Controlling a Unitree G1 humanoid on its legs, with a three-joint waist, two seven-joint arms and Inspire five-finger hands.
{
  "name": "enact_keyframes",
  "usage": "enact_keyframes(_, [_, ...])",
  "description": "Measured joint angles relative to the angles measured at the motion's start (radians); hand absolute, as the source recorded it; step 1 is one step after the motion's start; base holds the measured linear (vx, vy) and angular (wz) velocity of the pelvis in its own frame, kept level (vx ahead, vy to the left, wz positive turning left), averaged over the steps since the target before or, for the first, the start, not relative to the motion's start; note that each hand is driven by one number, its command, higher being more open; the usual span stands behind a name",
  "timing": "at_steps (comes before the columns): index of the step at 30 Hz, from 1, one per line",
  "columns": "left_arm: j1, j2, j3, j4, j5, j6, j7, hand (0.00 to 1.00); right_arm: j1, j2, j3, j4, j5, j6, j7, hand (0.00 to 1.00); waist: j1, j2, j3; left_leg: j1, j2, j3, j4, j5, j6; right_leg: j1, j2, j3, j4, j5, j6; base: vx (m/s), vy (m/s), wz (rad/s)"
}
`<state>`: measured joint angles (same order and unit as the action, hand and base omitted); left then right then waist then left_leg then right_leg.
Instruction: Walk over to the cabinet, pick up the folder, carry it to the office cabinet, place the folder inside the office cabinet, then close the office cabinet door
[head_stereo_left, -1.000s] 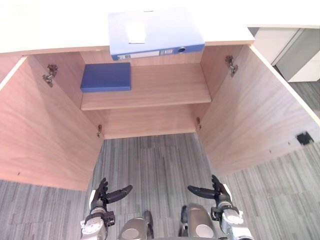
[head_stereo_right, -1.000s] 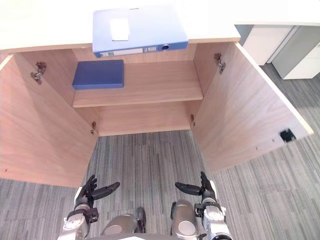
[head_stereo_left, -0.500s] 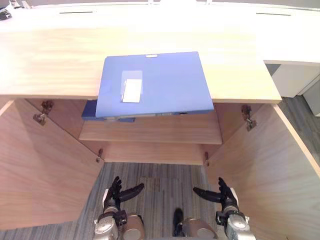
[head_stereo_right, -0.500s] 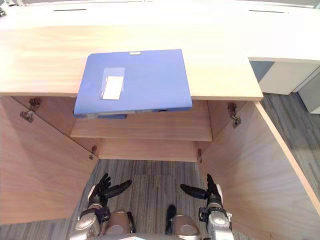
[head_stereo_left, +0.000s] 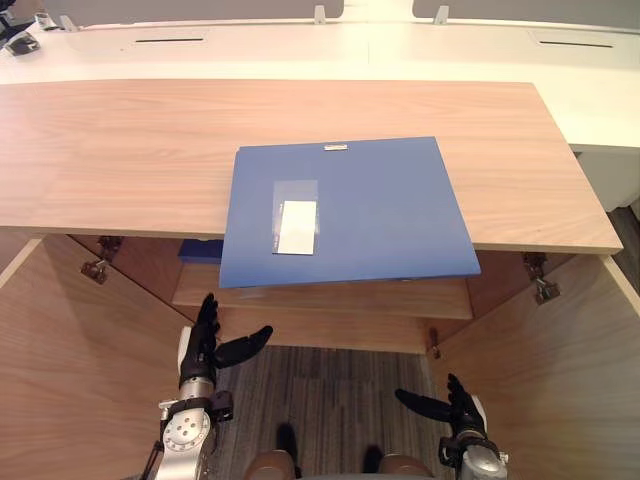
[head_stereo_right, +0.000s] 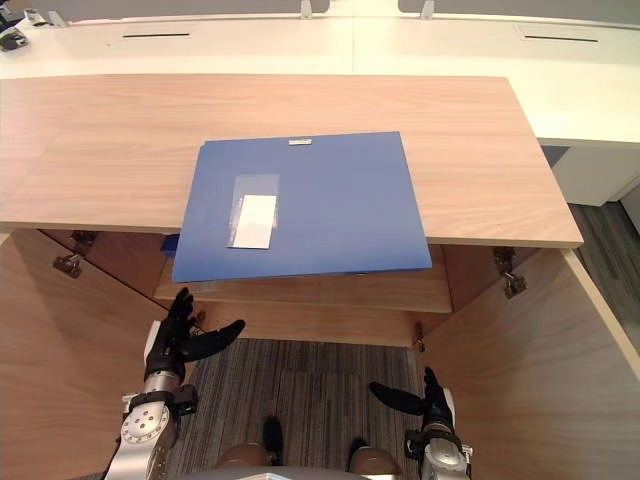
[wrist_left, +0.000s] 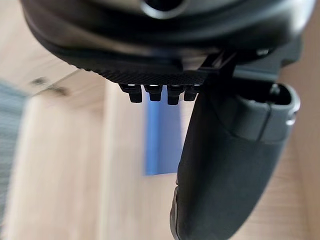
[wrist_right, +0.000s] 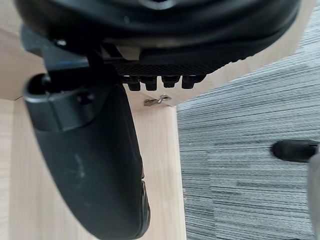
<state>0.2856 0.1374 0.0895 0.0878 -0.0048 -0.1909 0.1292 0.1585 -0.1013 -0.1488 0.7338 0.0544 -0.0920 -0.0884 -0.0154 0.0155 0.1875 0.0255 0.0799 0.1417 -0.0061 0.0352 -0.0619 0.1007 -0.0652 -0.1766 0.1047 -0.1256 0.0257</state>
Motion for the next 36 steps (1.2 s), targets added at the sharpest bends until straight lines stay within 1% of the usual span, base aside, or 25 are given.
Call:
enact_keyframes(2, [0.022, 0.000, -0.004, -0.059, 0.027, -0.014, 0.017, 1.00, 0.002, -0.001, 0.000, 0.003, -0.001, -0.008, -0.001, 1.00, 0.000, 0.001, -0.003, 0.010, -0.001, -0.006, -0.003, 0.003, 0.000, 0.011, 0.000, -0.004, 0.000, 0.000, 0.000, -0.05, -0.015, 0.09])
enact_keyframes(7, [0.072, 0.017, -0.045, -0.240, 0.125, -0.045, 0.066, 1.00, 0.009, -0.009, 0.011, 0.003, -0.018, -0.012, -0.006, 1.00, 0.002, 0.004, -0.017, 0.018, -0.011, -0.025, -0.041, 0.039, 0.007, 0.011, -0.005, -0.017, 0.000, 0.000, 0.000, -0.09, -0.005, 0.11])
enact_keyframes(10, [0.087, 0.058, -0.096, -0.355, 0.174, -0.076, 0.071, 1.00, 0.011, -0.023, 0.044, 0.015, -0.020, -0.015, -0.009, 1.00, -0.002, 0.012, -0.034, 0.025, -0.020, -0.040, -0.082, 0.065, 0.007, 0.010, -0.009, -0.016, -0.007, -0.008, 0.011, -0.13, 0.009, 0.13])
enact_keyframes(12, [0.088, 0.076, -0.123, -0.405, 0.226, -0.091, 0.077, 1.00, 0.012, -0.026, 0.058, 0.032, -0.028, -0.018, -0.011, 1.00, -0.003, 0.015, -0.037, 0.027, -0.021, -0.046, -0.086, 0.066, 0.005, 0.010, -0.009, -0.017, -0.008, -0.009, 0.014, -0.13, 0.007, 0.10])
enact_keyframes(13, [0.088, 0.094, -0.139, -0.430, 0.258, -0.102, 0.079, 1.00, 0.013, -0.030, 0.071, 0.049, -0.041, -0.019, -0.013, 1.00, -0.003, 0.018, -0.048, 0.027, -0.021, -0.046, -0.087, 0.067, 0.004, 0.009, -0.008, -0.017, -0.009, -0.013, 0.020, -0.08, 0.005, 0.02])
enact_keyframes(16, [0.087, 0.136, -0.170, -0.486, 0.329, -0.116, 0.099, 1.00, 0.014, -0.036, 0.096, 0.061, -0.049, -0.019, -0.016, 1.00, -0.009, 0.020, -0.061, 0.027, -0.019, -0.046, -0.086, 0.072, 0.000, 0.009, -0.006, -0.014, -0.009, -0.010, 0.019, -0.04, -0.001, 0.00])
enact_keyframes(17, [0.082, 0.152, -0.182, -0.497, 0.364, -0.124, 0.109, 1.00, 0.017, -0.036, 0.097, 0.062, -0.053, -0.019, -0.016, 1.00, -0.011, 0.020, -0.068, 0.026, -0.018, -0.045, -0.086, 0.075, 0.004, 0.009, -0.005, -0.012, -0.012, -0.006, 0.017, 0.01, -0.010, -0.05])
enact_keyframes(20, [0.067, 0.173, -0.196, -0.510, 0.463, -0.123, 0.122, 1.00, 0.019, -0.039, 0.098, 0.062, -0.057, -0.022, -0.018, 1.00, -0.015, 0.019, -0.082, 0.028, -0.016, -0.035, -0.082, 0.077, 0.008, 0.014, 0.000, 0.001, -0.018, 0.004, 0.015, 0.04, -0.013, -0.10])
enact_keyframes(22, [0.039, 0.183, -0.218, -0.510, 0.565, -0.118, 0.153, 1.00, 0.020, -0.046, 0.098, 0.062, -0.057, -0.031, -0.021, 1.00, -0.016, 0.017, -0.082, 0.034, -0.014, -0.022, -0.081, 0.077, 0.008, 0.014, 0.006, 0.013, -0.018, 0.008, 0.013, 0.02, -0.022, -0.16])
enact_keyframes(24, [0.025, 0.185, -0.224, -0.510, 0.601, -0.115, 0.159, 1.00, 0.020, -0.047, 0.098, 0.063, -0.057, -0.031, -0.021, 1.00, -0.021, 0.017, -0.083, 0.035, -0.014, -0.019, -0.081, 0.077, 0.008, 0.014, 0.006, 0.017, -0.018, 0.009, 0.014, -0.01, -0.009, -0.08])
enact_keyframes(25, [0.011, 0.190, -0.235, -0.510, 0.640, -0.103, 0.172, 1.00, 0.020, -0.047, 0.099, 0.065, -0.057, -0.032, -0.022, 1.00, -0.024, 0.017, -0.083, 0.037, -0.013, -0.015, -0.082, 0.077, 0.008, 0.014, 0.007, 0.021, -0.018, 0.010, 0.013, -0.02, -0.003, -0.10])
enact_keyframes(31, [-0.053, 0.196, -0.283, -0.506, 0.750, -0.055, 0.193, 1.00, 0.045, -0.047, 0.127, 0.080, -0.056, -0.032, -0.015, 1.00, -0.029, 0.015, -0.088, 0.044, -0.006, 0.013, -0.087, 0.075, 0.007, 0.004, 0.012, 0.055, -0.018, 0.016, 0.012, -0.05, 0.003, -0.15])
enact_keyframes(34, [-0.104, 0.201, -0.295, -0.442, 0.785, -0.043, 0.194, 1.00, 0.053, -0.047, 0.134, 0.082, -0.054, -0.030, -0.012, 1.00, -0.035, 0.016, -0.093, 0.048, -0.007, 0.015, -0.088, 0.075, 0.008, 0.002, 0.011, 0.057, -0.018, 0.018, 0.013, -0.02, 0.003, -0.04])
enact_keyframes(35, [-0.121, 0.201, -0.295, -0.407, 0.810, -0.027, 0.194, 1.00, 0.051, -0.046, 0.137, 0.081, -0.050, -0.030, -0.007, 1.00, -0.041, 0.015, -0.096, 0.048, -0.007, 0.015, -0.088, 0.075, 0.008, 0.001, 0.011, 0.058, -0.022, 0.018, 0.013, 0.00, 0.000, 0.00])
enact_keyframes(36, [-0.132, 0.201, -0.295, -0.379, 0.835, -0.011, 0.193, 0.00, 0.050, -0.046, 0.137, 0.080, -0.048, -0.030, -0.002, 1.00, -0.044, 0.015, -0.100, 0.048, -0.008, 0.016, -0.088, 0.075, 0.008, 0.000, 0.011, 0.059, -0.025, 0.019, 0.013, 0.00, 0.000, 0.00])
